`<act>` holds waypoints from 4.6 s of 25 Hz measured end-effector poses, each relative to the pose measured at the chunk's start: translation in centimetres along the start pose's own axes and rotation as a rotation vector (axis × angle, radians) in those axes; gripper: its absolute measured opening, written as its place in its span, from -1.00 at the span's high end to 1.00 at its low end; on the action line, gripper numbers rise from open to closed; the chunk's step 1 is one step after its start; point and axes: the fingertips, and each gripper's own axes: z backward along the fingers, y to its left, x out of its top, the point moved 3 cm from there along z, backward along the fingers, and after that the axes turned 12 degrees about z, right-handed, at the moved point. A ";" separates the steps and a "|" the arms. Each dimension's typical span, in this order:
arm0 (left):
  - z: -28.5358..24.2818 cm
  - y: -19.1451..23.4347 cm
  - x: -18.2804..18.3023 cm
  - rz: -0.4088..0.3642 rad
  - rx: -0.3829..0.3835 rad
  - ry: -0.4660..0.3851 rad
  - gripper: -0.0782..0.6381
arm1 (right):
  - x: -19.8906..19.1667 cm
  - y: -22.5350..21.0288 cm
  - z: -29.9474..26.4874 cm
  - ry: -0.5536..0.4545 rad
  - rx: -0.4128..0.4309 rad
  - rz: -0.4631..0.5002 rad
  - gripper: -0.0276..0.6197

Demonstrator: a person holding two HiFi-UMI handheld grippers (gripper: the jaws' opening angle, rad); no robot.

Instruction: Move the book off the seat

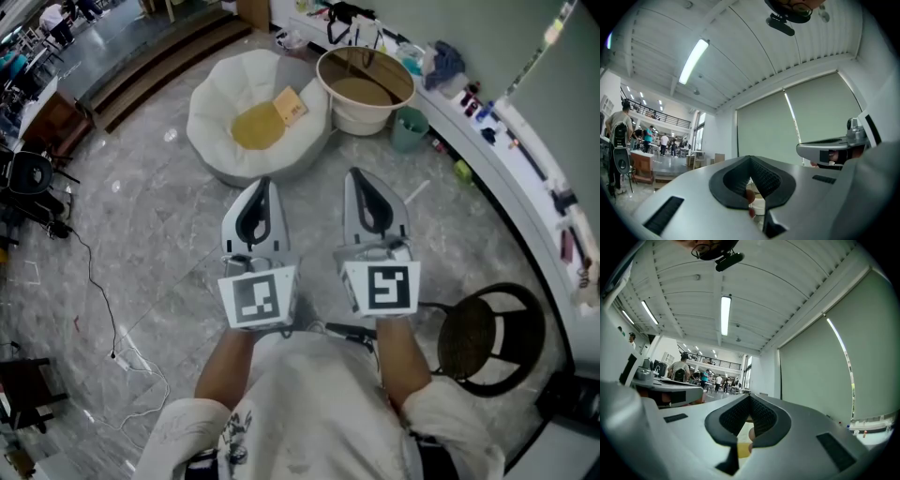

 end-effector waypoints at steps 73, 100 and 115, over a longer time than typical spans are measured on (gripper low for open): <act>-64.1 21.2 -8.2 0.072 0.100 0.092 0.78 | -19.4 -16.4 -63.9 0.141 0.126 0.050 0.91; -76.8 32.8 -22.4 0.154 0.173 0.246 0.78 | -34.5 -11.1 -80.0 0.291 0.233 0.088 0.91; -80.5 37.9 -46.7 0.267 0.341 0.459 0.78 | -59.2 -5.9 -84.3 0.533 0.410 0.127 0.91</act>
